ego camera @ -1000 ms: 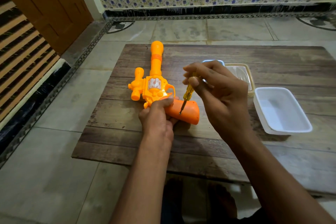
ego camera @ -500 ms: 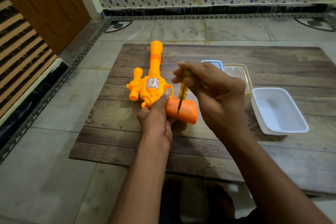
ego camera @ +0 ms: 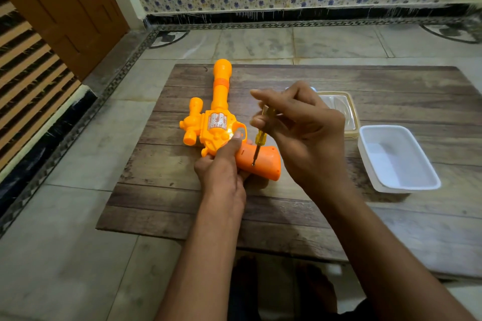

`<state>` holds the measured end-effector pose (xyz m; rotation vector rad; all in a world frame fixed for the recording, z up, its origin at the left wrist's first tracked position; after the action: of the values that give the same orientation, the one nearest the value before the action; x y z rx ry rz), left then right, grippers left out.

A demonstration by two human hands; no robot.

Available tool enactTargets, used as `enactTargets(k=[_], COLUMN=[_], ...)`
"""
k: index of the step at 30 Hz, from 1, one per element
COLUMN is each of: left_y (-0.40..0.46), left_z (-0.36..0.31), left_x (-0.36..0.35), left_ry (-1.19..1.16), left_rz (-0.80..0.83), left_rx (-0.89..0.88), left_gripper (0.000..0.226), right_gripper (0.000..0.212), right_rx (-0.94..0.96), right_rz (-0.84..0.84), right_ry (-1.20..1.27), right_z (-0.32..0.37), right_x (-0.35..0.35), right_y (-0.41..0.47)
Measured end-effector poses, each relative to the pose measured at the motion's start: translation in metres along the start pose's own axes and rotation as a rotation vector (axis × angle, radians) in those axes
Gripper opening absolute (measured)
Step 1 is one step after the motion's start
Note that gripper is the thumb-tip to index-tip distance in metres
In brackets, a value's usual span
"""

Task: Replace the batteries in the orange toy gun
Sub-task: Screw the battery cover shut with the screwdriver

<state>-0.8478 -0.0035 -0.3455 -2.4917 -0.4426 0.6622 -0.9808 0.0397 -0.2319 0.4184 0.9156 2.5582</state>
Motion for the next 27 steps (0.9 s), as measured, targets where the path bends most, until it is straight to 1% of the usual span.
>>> enactTargets(k=[3, 5, 8, 11, 15, 18, 20, 22, 25, 27], left_y=[-0.0009, -0.0006, 0.0012, -0.0007, -0.0022, -0.0006, 0.0012, 0.0024, 0.0018, 0.0016], left_z=[-0.0003, 0.0003, 0.0001, -0.0004, -0.0004, -0.0002, -0.0007, -0.0015, -0.0027, -0.0024], left_x=[-0.0008, -0.0024, -0.0027, -0.0038, -0.0039, -0.0029, -0.0018, -0.0019, -0.0039, -0.004], left_ry=[-0.001, -0.009, -0.025, -0.053, -0.038, -0.018, -0.021, -0.032, -0.045, -0.041], left_rz=[-0.011, -0.001, -0.004, 0.0, 0.012, 0.025, 0.021, 0.017, 0.022, 0.022], left_rx=[-0.008, -0.002, -0.007, -0.019, -0.018, -0.027, -0.029, -0.033, -0.033, -0.035], left_gripper=[0.048, 0.041, 0.029, 0.023, 0.022, 0.024, 0.029, 0.03, 0.028, 0.032], right_gripper=[0.024, 0.019, 0.027, 0.035, 0.028, 0.021, 0.026, 0.03, 0.034, 0.033], right_rx=[0.008, -0.007, -0.015, -0.021, -0.001, -0.022, -0.037, -0.036, -0.021, -0.033], right_rz=[-0.039, -0.008, 0.053, 0.04, -0.026, 0.03, 0.094, 0.124, 0.079, 0.056], right_ry=[-0.056, 0.004, 0.072, 0.015, -0.067, 0.047, 0.13, 0.132, 0.059, 0.027], right_z=[-0.0009, -0.0022, -0.0042, -0.0047, -0.0038, -0.0039, -0.0035, -0.0039, -0.0061, -0.0073], right_x=[0.0018, 0.002, 0.0008, 0.0007, 0.0013, -0.0012, -0.0019, -0.0013, 0.0013, 0.0018], right_y=[0.0006, 0.0017, 0.0025, 0.0026, 0.0022, 0.0028, 0.0028, 0.0034, 0.0033, 0.0022])
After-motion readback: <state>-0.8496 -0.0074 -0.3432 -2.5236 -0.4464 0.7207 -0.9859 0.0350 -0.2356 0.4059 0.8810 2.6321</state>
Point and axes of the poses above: each hand's wrist, its own y-axis towards the middle knuckle, its own x-axis out of the back of the hand, z = x × y, the point moved 6 cm from there along y, towards the middle knuckle, and after that the axes turned 3 degrees about -z, right-handed, at the moved point
